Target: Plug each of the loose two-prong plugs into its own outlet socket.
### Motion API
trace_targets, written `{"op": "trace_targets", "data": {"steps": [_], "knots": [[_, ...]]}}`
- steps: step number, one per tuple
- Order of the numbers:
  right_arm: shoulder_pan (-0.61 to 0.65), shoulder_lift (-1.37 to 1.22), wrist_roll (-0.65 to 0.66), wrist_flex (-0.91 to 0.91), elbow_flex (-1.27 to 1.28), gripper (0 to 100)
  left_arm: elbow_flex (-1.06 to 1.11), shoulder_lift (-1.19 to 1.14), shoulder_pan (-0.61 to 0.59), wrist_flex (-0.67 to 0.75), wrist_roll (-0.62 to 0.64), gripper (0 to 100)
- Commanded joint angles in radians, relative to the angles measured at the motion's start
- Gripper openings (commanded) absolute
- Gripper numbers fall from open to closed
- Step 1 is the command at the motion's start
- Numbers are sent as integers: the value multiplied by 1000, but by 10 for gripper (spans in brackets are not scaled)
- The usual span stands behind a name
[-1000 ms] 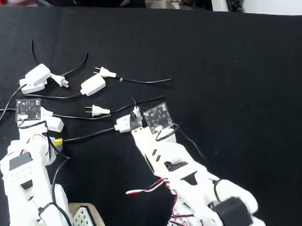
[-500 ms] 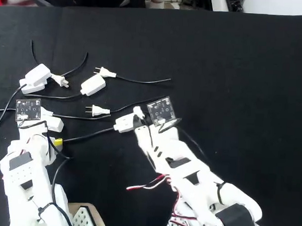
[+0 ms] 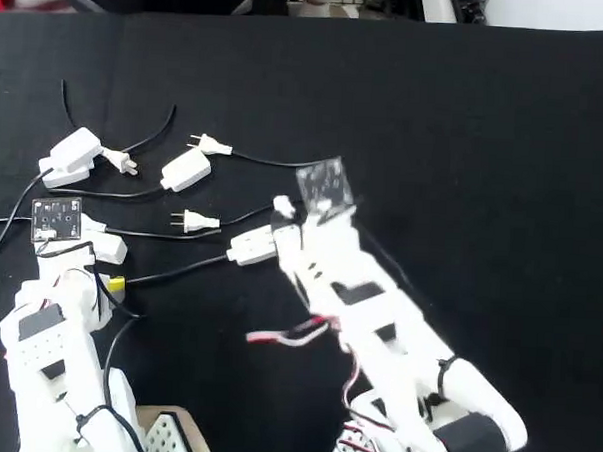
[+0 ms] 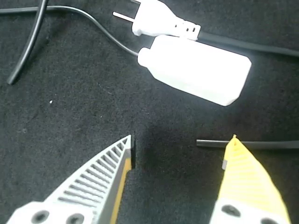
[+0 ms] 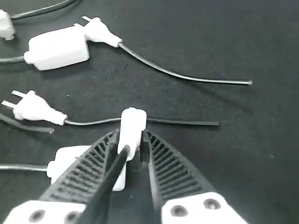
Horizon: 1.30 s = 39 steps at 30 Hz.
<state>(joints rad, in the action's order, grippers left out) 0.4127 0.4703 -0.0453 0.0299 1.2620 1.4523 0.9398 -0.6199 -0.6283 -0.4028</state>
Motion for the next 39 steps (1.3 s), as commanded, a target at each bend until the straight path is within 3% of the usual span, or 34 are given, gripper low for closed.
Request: {"op": "trace_targets", "data": {"steps": [1, 5, 14, 22, 27, 39], "knots": [[-21, 65, -28, 267, -177, 11, -21, 15, 10, -9, -5, 310], [-17, 74, -26, 396, -243, 11, -21, 15, 12, -9, -5, 310], [0, -104, -26, 336, -294, 11, -21, 15, 10, -11, -3, 310], [9, -252, 46, 666, -625, 11, -21, 15, 10, -11, -2, 310], [66, -298, 94, 672, -627, 11, -19, 15, 10, -11, -2, 310], [66, -386, 94, 631, -618, 11, -19, 15, 8, -11, -2, 310]]}}
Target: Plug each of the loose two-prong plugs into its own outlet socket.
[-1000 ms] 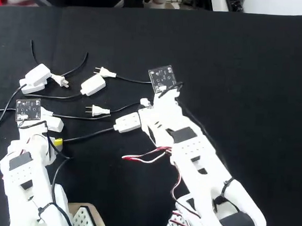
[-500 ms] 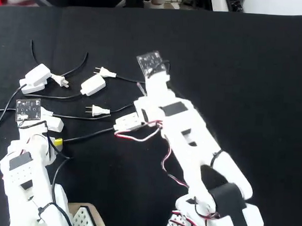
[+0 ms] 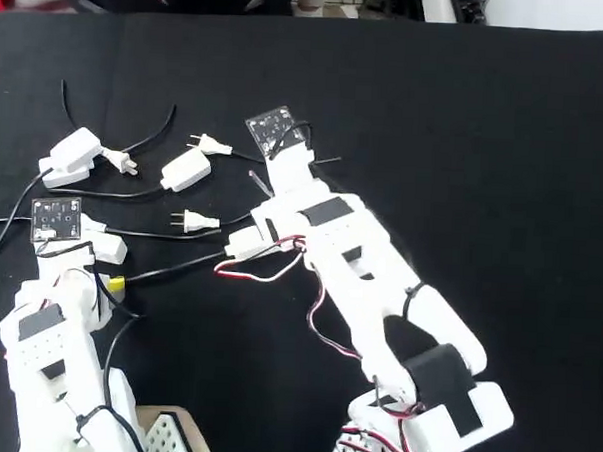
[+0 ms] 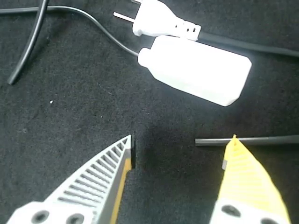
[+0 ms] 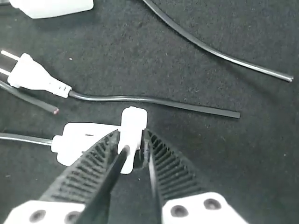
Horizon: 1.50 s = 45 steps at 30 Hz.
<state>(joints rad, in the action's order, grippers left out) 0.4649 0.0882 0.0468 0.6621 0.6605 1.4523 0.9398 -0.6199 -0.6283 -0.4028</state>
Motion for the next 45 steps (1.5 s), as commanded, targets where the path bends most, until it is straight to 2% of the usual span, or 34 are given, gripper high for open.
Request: {"op": "trace_targets", "data": {"steps": [1, 11, 21, 45], "knots": [[17, -4, 2, -2, -13, 11, -19, 15, 8, -11, -2, 310], [17, 163, -35, 143, -27, 11, -19, 15, 8, -11, -2, 310], [58, 82, -110, 161, -61, 11, -19, 15, 8, -11, 0, 310], [12, 50, -118, 253, -96, 11, -19, 15, 8, -11, 0, 310]]}}
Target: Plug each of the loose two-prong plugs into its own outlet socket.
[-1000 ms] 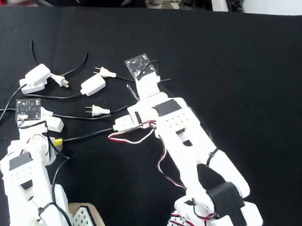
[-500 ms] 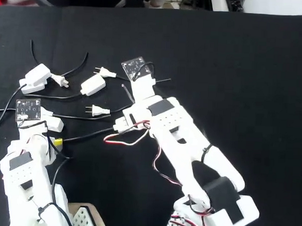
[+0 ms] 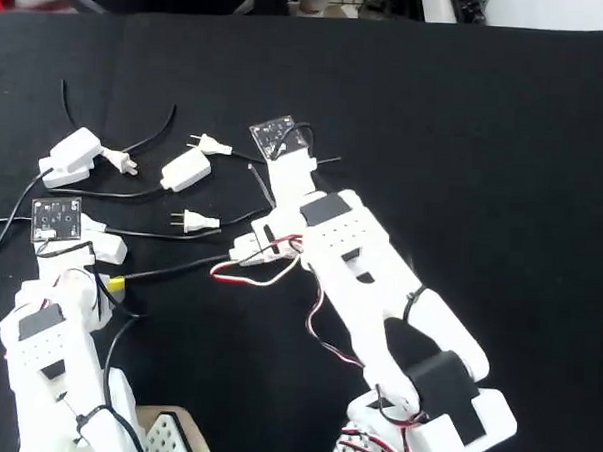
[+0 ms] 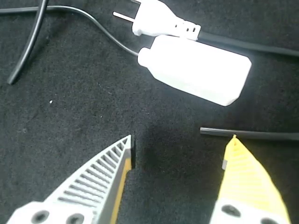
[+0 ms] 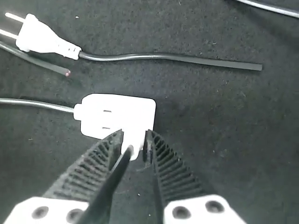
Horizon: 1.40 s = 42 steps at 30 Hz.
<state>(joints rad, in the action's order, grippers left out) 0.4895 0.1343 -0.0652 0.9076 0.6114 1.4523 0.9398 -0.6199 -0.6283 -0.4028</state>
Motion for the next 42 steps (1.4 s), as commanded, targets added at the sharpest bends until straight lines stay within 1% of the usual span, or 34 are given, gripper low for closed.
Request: {"op": "trace_targets", "data": {"steps": [1, 5, 9, 12, 22, 26, 28, 31, 33, 34, 40, 42], "knots": [[-12, 2, -6, 6, -45, 11, -19, 15, 8, -11, 0, 310], [-8, -30, -6, -31, -28, 11, -19, 15, 8, -11, 0, 310], [31, -154, -6, -64, -33, 11, -19, 15, 8, -11, 0, 310], [43, -226, -6, -57, -59, 11, -19, 15, 8, -11, 0, 310], [48, -234, 0, -55, -68, 12, -18, 15, 8, -11, 0, 310], [48, -234, 34, -46, -73, 16, -18, 15, 8, -11, 0, 310], [48, -234, 34, -20, -93, 64, -18, 15, 8, -11, 0, 310], [48, -234, 41, 23, -114, 208, -19, 15, 8, -11, 0, 310], [48, -234, 41, 28, -119, 280, -19, 15, 8, -11, 0, 310], [48, -234, 41, 28, -119, 295, -19, 15, 8, -11, 0, 310], [44, -220, 41, 31, -122, 296, -19, 15, 8, -11, 0, 310], [43, -185, 41, 58, -125, 296, -19, 15, 8, -11, 0, 310]]}}
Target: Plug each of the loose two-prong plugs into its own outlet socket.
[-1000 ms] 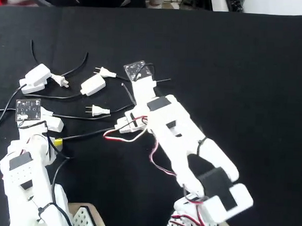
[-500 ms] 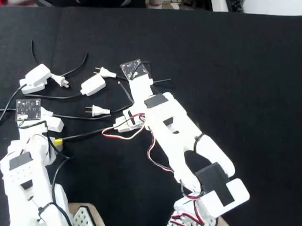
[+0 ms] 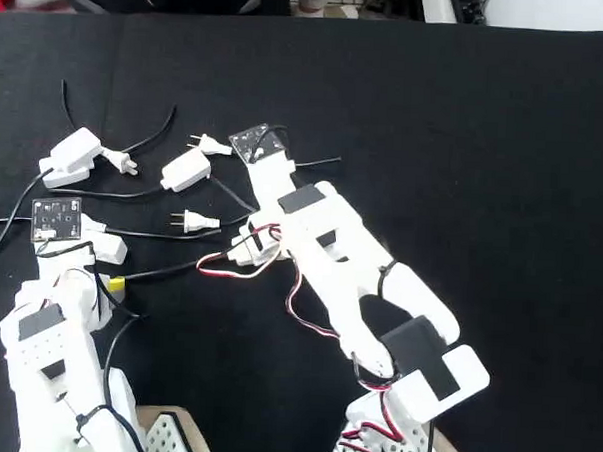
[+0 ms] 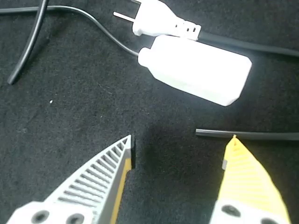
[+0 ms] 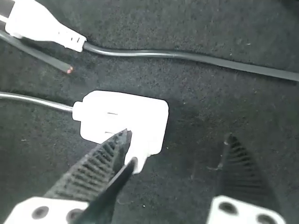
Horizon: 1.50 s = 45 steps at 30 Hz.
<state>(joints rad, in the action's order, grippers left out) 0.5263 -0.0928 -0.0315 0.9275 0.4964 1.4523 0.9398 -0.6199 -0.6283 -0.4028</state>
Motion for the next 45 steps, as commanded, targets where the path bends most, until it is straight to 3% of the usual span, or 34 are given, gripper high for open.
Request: {"op": "trace_targets", "data": {"steps": [1, 15, 20, 26, 30, 34, 36, 41, 45], "knots": [[9, 65, 8, 51, -10, 296, -19, 15, 8, -11, 0, 310], [48, 153, 2, 21, 50, 296, -19, 15, 8, -11, 0, 310], [57, 214, 2, 140, 39, 296, -19, 15, 8, -11, 0, 310], [32, 553, 40, 390, 41, 296, -19, 15, 16, -11, -3, 310], [-124, 869, 173, 571, 41, 264, -30, 15, 42, -12, -44, 310], [-353, 1139, 269, 675, 53, 13, -88, 15, 154, -94, -87, 310], [-480, 1233, 290, 678, 110, 49, -147, 14, 236, -147, -91, 310], [-677, 1333, 321, 512, 409, 17, -323, 3, 463, -318, -152, 310], [-746, 1333, 318, 324, 585, 12, -371, 3, 608, -305, -152, 311]]}}
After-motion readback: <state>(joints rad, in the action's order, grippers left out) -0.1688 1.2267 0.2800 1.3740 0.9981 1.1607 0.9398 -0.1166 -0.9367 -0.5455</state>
